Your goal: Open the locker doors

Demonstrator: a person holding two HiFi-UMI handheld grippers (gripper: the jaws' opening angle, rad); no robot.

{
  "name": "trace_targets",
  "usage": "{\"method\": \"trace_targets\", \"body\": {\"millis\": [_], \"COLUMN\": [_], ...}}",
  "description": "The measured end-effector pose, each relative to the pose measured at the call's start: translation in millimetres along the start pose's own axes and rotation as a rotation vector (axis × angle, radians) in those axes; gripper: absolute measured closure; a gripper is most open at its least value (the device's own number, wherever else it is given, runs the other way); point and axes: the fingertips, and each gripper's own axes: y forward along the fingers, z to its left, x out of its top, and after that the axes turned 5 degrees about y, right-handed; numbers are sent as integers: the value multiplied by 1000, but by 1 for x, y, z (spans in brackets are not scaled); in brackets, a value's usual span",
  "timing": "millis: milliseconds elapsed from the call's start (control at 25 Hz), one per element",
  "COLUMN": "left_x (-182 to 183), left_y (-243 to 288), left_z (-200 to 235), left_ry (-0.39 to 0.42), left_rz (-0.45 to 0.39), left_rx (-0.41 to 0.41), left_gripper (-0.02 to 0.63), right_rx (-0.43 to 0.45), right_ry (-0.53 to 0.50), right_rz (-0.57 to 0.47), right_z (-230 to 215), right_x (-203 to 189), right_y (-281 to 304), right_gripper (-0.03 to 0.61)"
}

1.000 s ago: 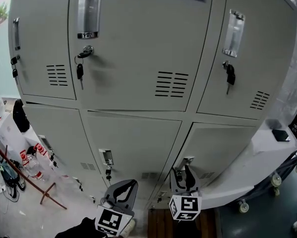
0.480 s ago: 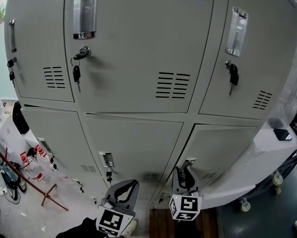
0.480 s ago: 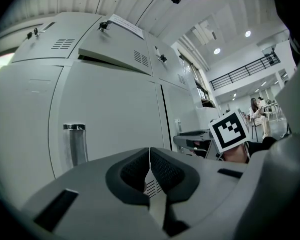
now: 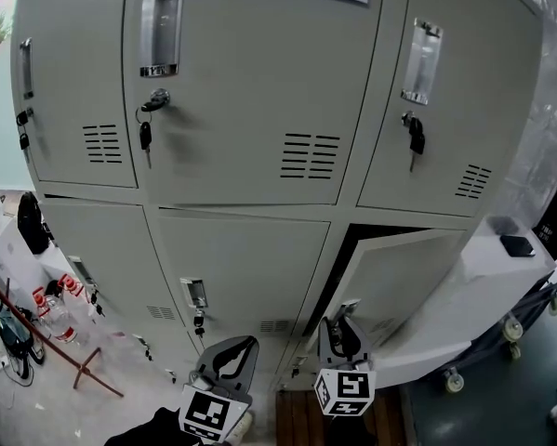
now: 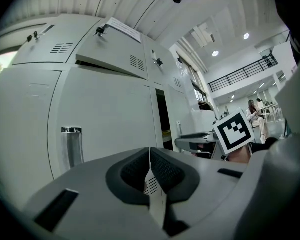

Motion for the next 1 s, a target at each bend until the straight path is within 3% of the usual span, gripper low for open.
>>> {"method": "trace_targets", "body": {"millis": [320,480,640,1000], "left_x": [12,12,18,23], "left_y": [-9,-17,-20,-27], "left_z": [-25,-42,-59,-99], "left_ry": [1,-2,-1,0], "left_rz": [-78,-41,-78,-39], "left_rx": [-25,-55,-77,-154], "left_gripper": [588,588,588,588], "right_rx": [-22,-38,-58,-114], "right_ry": [-3,-10,-27,-59], "right_rz": [-5,-2,-3,-5], "right_z": [-4,-7,-13,-27], "right_x": [0,0,0,0], "right_y": [-38,-60,-81,-125], "right_gripper": [443,438,433,449]}}
